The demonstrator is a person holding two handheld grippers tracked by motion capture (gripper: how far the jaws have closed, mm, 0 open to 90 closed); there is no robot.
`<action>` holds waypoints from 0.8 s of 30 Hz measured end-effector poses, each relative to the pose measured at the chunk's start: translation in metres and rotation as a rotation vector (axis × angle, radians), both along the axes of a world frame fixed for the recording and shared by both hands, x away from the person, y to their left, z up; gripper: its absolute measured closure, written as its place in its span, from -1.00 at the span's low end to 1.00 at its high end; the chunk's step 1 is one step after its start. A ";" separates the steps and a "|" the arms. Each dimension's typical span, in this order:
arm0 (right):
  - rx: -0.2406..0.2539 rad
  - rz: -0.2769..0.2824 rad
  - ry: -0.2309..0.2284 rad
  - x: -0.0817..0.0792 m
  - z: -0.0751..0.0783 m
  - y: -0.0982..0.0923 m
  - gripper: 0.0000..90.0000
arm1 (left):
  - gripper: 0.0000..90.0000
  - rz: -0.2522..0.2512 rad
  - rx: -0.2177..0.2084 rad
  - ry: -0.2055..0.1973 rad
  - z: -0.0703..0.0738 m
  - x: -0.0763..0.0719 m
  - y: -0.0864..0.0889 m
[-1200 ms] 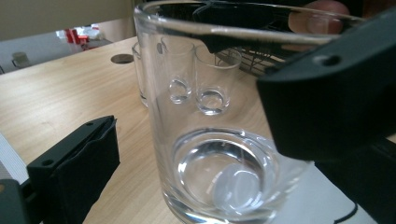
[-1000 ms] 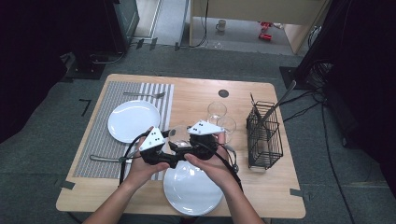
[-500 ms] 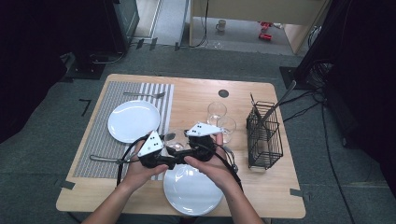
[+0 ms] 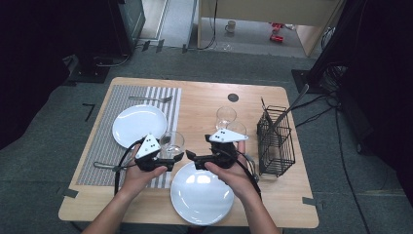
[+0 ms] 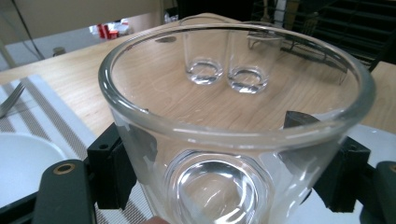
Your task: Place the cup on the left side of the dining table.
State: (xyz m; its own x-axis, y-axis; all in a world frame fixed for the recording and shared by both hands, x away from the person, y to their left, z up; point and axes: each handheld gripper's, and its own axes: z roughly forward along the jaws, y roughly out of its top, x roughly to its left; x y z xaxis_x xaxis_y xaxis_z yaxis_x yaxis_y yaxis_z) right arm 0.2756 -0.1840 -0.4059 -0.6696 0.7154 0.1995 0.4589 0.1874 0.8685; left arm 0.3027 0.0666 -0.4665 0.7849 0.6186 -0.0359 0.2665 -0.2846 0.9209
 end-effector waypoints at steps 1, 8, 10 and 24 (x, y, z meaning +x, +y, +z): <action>-0.004 -0.007 0.003 0.000 -0.001 -0.001 -0.70 | -0.51 0.008 0.005 0.003 -0.001 0.001 0.001; -0.020 -0.020 0.012 -0.005 -0.010 -0.009 -0.70 | -0.51 0.058 0.039 0.037 -0.010 0.008 0.012; -0.020 -0.029 0.014 -0.006 -0.012 -0.013 -0.70 | -0.51 0.071 0.047 0.047 -0.012 0.010 0.014; -0.032 -0.078 0.016 -0.016 -0.024 -0.033 -0.70 | -0.51 0.129 0.117 0.100 -0.028 0.022 0.024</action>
State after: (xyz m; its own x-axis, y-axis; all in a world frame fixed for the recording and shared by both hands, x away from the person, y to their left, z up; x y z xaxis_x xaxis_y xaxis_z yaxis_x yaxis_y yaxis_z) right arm 0.2596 -0.2172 -0.4298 -0.6084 0.7715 0.1861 0.4873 0.1781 0.8549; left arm 0.3246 0.0908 -0.4940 0.6947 0.7186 -0.0315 0.3962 -0.3457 0.8506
